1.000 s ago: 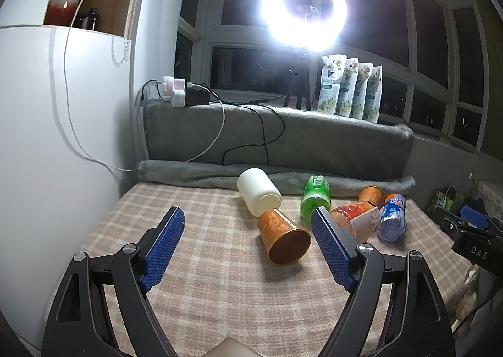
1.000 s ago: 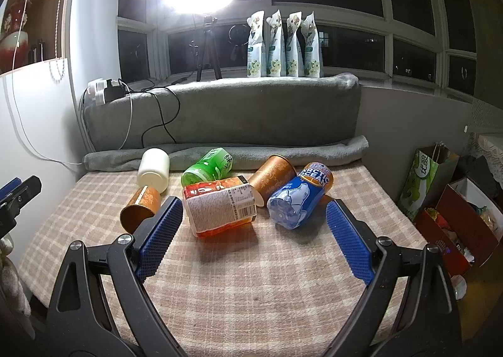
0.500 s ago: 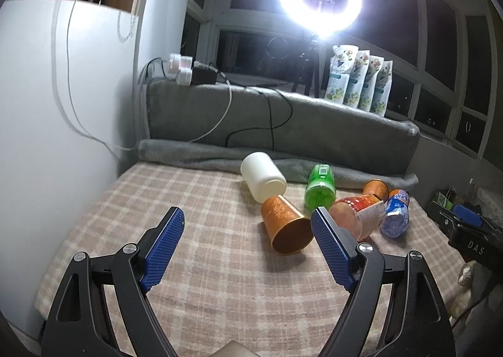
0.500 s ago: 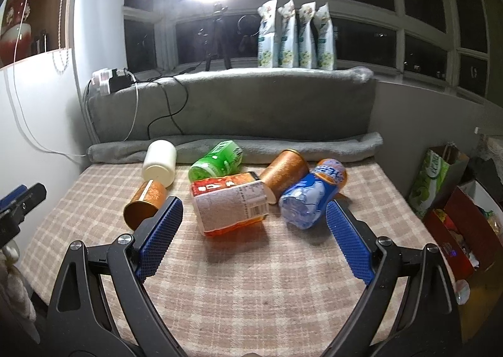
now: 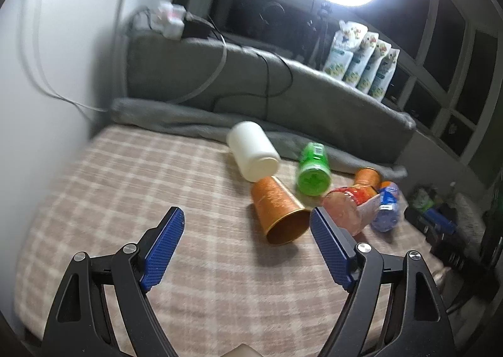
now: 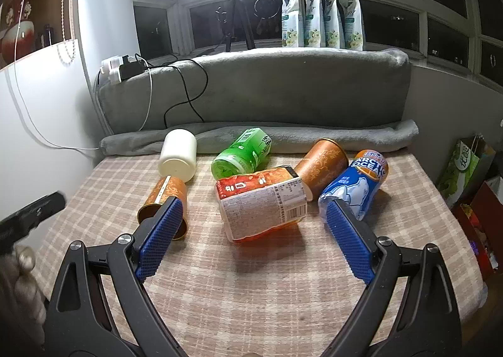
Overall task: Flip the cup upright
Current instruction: 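Move the left tool down and close its fingers on the white cup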
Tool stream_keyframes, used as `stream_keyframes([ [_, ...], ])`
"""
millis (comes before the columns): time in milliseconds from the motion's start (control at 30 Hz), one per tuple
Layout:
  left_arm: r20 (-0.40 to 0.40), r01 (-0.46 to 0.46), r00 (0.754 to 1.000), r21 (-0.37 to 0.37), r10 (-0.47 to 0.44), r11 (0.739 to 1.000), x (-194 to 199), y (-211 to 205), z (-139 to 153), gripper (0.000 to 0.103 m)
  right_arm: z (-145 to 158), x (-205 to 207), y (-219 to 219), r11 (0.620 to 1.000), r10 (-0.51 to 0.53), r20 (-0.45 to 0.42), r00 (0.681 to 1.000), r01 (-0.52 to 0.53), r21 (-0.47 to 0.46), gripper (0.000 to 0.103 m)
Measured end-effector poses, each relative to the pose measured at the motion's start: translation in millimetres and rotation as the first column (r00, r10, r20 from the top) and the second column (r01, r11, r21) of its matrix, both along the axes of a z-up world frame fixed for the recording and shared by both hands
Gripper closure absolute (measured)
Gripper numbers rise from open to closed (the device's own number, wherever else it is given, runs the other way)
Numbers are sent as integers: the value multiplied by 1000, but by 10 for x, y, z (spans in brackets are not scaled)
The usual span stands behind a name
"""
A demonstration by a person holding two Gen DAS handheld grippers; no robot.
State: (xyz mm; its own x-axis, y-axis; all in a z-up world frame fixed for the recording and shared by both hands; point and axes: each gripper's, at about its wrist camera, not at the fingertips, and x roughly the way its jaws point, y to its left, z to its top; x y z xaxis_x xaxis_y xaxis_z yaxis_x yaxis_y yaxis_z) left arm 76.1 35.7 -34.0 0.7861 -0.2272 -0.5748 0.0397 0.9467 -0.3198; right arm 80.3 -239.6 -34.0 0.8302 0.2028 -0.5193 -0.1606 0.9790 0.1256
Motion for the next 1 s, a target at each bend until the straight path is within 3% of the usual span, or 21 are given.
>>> stream_keyframes([
  [133, -118, 60, 990, -171, -81, 984, 452, 123, -102, 21, -29, -15, -3, 1000, -9, 4, 1000, 10, -16, 8],
  [267, -235, 48, 964, -311, -126, 949, 958, 217, -284, 21, -65, -27, -84, 999, -34, -6, 999, 34, -22, 8],
  [467, -330, 4, 935, -367, -134, 930, 1500, 203, -492, 21, -146, -29, -274, 997, -75, -31, 997, 74, -17, 8],
  [700, -368, -12, 923, -309, -108, 951, 2038, 102, -533, 21, -245, -8, -527, 991, -136, -60, 989, 136, -6, 8],
  [1000, -446, -33, 885, -350, -136, 936, 2410, 47, -782, 20, -321, 57, -756, 981, -190, -84, 978, 192, 22, 8],
])
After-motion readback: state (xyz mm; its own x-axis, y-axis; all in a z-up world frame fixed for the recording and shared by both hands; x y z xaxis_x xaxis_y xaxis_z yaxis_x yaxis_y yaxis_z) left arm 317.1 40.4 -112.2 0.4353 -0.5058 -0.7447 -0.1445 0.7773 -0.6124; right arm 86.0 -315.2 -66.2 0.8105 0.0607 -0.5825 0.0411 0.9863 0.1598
